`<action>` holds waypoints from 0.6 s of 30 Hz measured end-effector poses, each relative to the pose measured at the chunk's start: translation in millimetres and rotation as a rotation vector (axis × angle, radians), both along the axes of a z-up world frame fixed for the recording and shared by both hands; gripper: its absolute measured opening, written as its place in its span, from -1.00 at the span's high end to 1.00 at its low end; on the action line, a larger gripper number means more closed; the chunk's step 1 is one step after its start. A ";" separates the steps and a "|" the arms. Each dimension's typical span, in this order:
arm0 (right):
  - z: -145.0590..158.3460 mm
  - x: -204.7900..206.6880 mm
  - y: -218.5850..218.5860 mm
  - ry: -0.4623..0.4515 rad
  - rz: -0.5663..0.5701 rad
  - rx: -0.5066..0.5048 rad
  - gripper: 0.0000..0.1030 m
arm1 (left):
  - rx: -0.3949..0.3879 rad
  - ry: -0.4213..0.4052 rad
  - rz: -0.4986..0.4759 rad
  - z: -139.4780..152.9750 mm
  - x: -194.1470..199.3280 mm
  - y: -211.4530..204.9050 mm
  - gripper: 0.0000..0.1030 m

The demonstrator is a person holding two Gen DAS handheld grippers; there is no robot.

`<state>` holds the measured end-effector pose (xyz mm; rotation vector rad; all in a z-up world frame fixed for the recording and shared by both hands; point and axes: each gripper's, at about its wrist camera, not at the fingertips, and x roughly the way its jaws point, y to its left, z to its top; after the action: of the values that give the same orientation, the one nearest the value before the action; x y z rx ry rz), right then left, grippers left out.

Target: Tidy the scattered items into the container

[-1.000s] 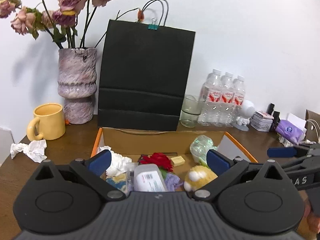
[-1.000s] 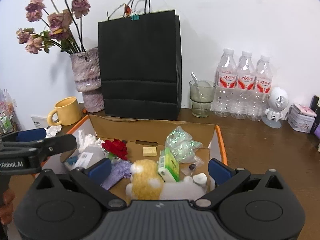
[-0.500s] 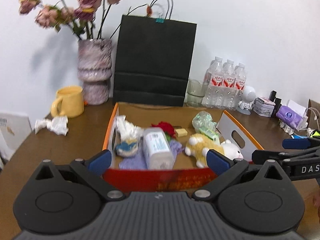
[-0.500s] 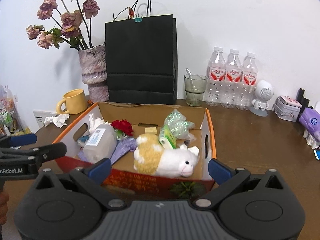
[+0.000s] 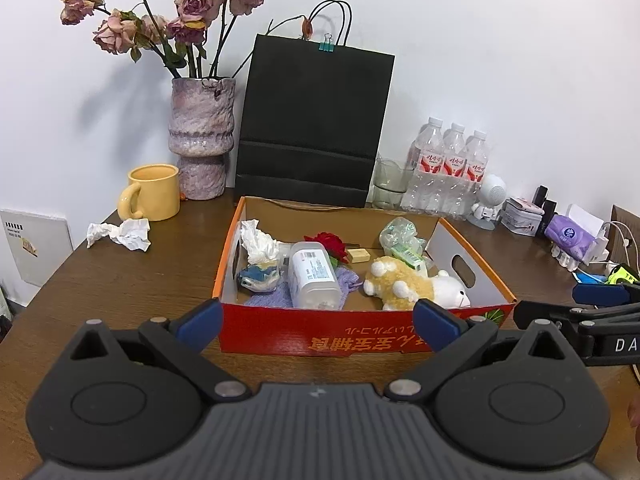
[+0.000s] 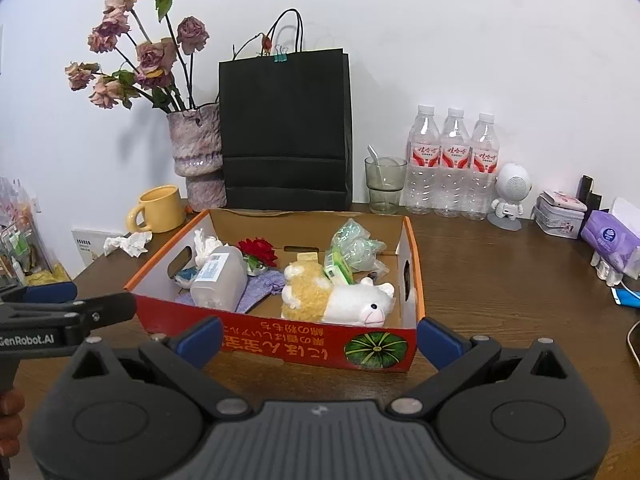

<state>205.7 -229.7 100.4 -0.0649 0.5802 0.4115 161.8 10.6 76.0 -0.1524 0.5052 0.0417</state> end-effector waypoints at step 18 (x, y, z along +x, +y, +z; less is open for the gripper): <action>0.5 -12.4 -1.3 0.000 0.001 0.003 -1.00 | 0.002 0.007 -0.013 -0.7 -8.2 -4.5 -1.00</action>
<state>193.2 -231.0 100.9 -0.0626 0.5792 0.4132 153.6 6.1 75.2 -0.1472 0.5134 0.0300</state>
